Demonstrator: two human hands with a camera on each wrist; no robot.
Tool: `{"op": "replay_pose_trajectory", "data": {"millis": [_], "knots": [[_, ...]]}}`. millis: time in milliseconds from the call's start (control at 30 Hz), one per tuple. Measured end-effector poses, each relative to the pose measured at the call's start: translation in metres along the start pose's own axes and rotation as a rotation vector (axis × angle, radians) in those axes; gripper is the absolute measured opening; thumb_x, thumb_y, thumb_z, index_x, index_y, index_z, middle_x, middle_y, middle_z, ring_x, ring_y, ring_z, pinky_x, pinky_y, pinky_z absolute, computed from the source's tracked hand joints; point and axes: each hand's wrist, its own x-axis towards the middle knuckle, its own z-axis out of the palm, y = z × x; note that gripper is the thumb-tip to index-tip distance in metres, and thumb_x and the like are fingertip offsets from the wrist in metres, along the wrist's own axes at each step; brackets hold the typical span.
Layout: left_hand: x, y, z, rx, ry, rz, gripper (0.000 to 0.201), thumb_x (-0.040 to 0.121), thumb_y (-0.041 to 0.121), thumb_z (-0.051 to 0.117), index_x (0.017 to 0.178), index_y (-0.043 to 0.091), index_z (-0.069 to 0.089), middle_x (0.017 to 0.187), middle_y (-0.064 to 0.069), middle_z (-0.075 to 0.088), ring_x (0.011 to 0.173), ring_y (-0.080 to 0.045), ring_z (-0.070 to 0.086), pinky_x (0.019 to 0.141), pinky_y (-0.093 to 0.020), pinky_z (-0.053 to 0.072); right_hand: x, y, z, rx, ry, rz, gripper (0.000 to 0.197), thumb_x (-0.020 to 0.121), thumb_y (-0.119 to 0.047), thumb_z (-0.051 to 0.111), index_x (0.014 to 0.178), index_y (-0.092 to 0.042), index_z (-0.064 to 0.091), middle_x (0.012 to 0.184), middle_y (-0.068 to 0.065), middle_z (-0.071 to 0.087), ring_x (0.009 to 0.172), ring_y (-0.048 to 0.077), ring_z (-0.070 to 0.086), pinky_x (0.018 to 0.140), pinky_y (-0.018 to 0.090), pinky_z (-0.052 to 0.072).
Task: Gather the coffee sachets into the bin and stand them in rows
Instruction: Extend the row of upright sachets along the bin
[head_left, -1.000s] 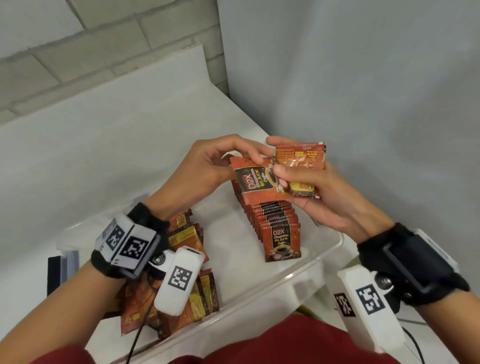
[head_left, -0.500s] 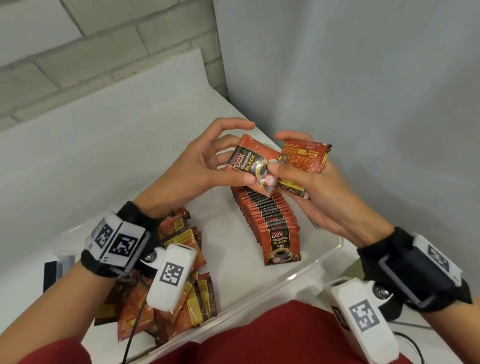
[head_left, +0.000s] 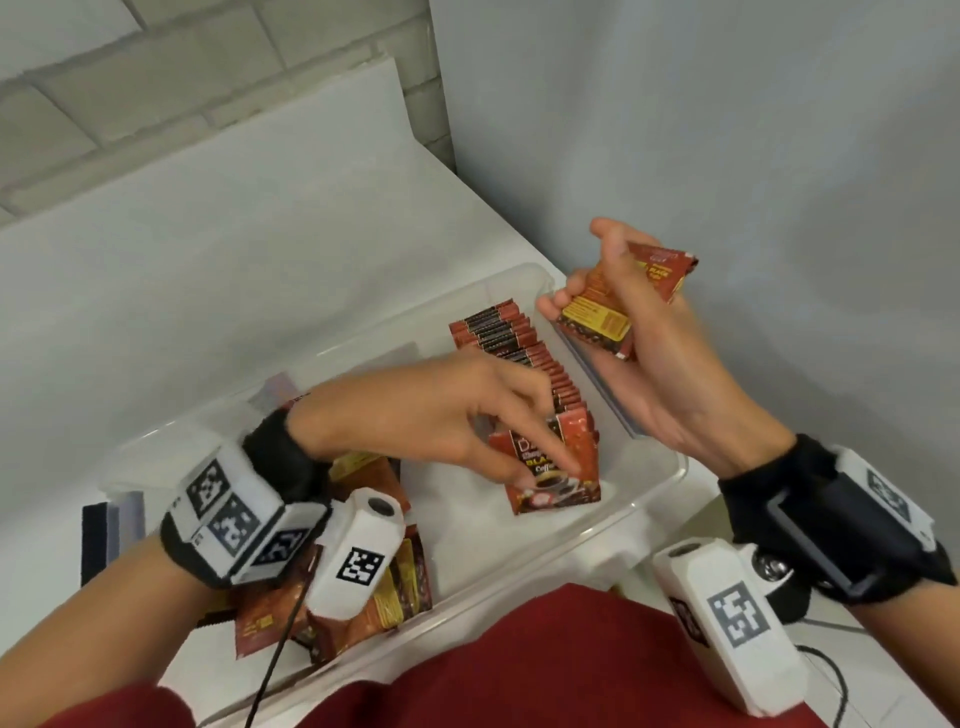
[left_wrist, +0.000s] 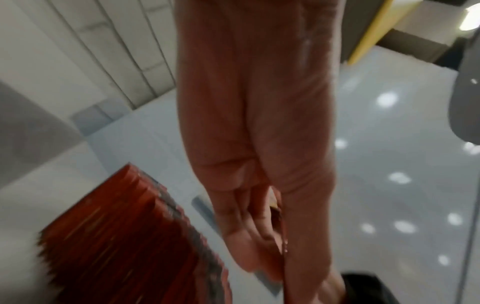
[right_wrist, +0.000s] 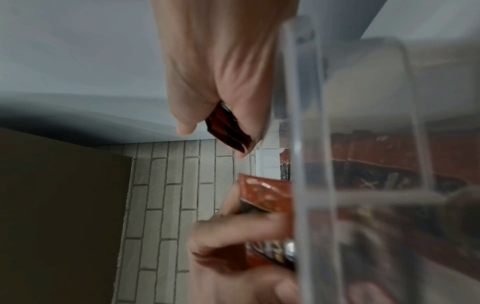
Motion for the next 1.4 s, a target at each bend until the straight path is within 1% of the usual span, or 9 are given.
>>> {"op": "replay_pose_trajectory", "data": {"millis": [100, 167, 367, 467, 633, 767, 1067, 1200, 1400], "knots": [[0.01, -0.004, 0.02, 0.171, -0.097, 0.08, 0.033, 0.084, 0.02, 0.072, 0.117, 0.016, 0.071, 0.087, 0.002, 0.046, 0.083, -0.008, 0.037, 0.073, -0.024, 0.039, -0.001, 0.0, 0.003, -0.048, 0.003, -0.001, 0.034, 0.083, -0.029, 0.058, 0.114, -0.017, 0.051, 0.072, 0.005, 0.055, 0.072, 0.015, 0.059, 0.086, 0.032, 0.055], [0.013, -0.008, 0.031, 0.333, -0.102, 0.141, 0.03, 0.086, 0.024, 0.069, 0.115, 0.018, 0.072, 0.088, 0.001, 0.048, 0.084, -0.006, 0.027, 0.07, -0.024, 0.035, -0.002, 0.0, 0.003, -0.075, 0.004, -0.007, 0.035, 0.083, -0.028, 0.058, 0.116, -0.016, 0.051, 0.073, 0.006, 0.055, 0.074, 0.015, 0.059, 0.086, 0.032, 0.054], [0.017, -0.01, 0.043, 0.751, 0.048, 0.257, 0.018, 0.084, 0.02, 0.07, 0.102, 0.021, 0.074, 0.085, 0.002, 0.047, 0.085, -0.012, 0.025, 0.068, -0.024, 0.016, -0.003, 0.001, 0.003, -0.123, 0.036, -0.016, 0.02, 0.096, -0.022, 0.052, 0.115, -0.017, 0.051, 0.074, 0.006, 0.055, 0.076, 0.016, 0.059, 0.089, 0.035, 0.054], [0.018, -0.005, 0.043, 0.857, 0.124, 0.247, 0.024, 0.085, 0.01, 0.057, 0.103, 0.016, 0.073, 0.083, 0.002, 0.038, 0.084, -0.017, 0.028, 0.071, -0.024, 0.009, -0.003, 0.0, 0.003, -0.136, 0.034, -0.02, 0.022, 0.096, -0.021, 0.051, 0.117, -0.016, 0.05, 0.075, 0.008, 0.055, 0.078, 0.017, 0.058, 0.091, 0.037, 0.054], [0.02, 0.0, 0.043, 0.949, 0.136, 0.183, 0.04, 0.085, 0.007, 0.038, 0.104, 0.015, 0.073, 0.087, 0.001, 0.025, 0.083, -0.019, 0.026, 0.068, -0.028, 0.013, -0.004, 0.0, 0.005, -0.18, 0.037, -0.028, 0.025, 0.096, -0.021, 0.051, 0.12, -0.014, 0.049, 0.078, 0.01, 0.054, 0.08, 0.019, 0.057, 0.092, 0.038, 0.054], [0.02, 0.004, 0.044, 1.13, 0.031, 0.07, 0.026, 0.084, 0.014, 0.05, 0.092, 0.025, 0.072, 0.092, 0.002, 0.015, 0.085, -0.015, 0.019, 0.07, -0.027, 0.009, -0.005, 0.0, 0.005, -0.179, 0.044, -0.02, 0.026, 0.094, -0.024, 0.053, 0.119, -0.015, 0.05, 0.078, 0.009, 0.055, 0.082, 0.02, 0.058, 0.093, 0.039, 0.054], [0.02, -0.003, 0.048, 0.882, 0.14, 0.138, 0.023, 0.087, 0.037, 0.064, 0.101, 0.02, 0.071, 0.092, 0.002, 0.024, 0.087, -0.017, 0.026, 0.071, -0.026, 0.011, -0.006, -0.004, 0.007, -0.097, 0.03, -0.016, 0.047, 0.077, -0.043, 0.055, 0.12, -0.025, 0.047, 0.079, 0.012, 0.061, 0.08, 0.021, 0.063, 0.085, 0.04, 0.057], [0.021, -0.008, 0.049, 0.795, 0.158, 0.155, 0.029, 0.086, 0.04, 0.063, 0.104, 0.018, 0.07, 0.091, 0.001, 0.029, 0.086, -0.014, 0.024, 0.07, -0.026, 0.017, -0.008, -0.006, 0.006, -0.147, 0.003, 0.015, 0.053, 0.077, -0.047, 0.051, 0.124, -0.024, 0.047, 0.1, 0.02, 0.066, 0.092, 0.028, 0.068, 0.073, 0.044, 0.058], [0.02, -0.009, 0.052, 0.783, 0.167, 0.172, 0.03, 0.087, 0.042, 0.062, 0.11, 0.024, 0.066, 0.092, 0.003, 0.025, 0.087, -0.01, 0.013, 0.071, -0.026, 0.014, -0.009, -0.007, 0.008, -0.103, 0.042, 0.101, 0.052, 0.078, -0.043, 0.057, 0.121, -0.016, 0.05, 0.119, 0.026, 0.062, 0.107, 0.03, 0.065, 0.075, 0.042, 0.058]]}}
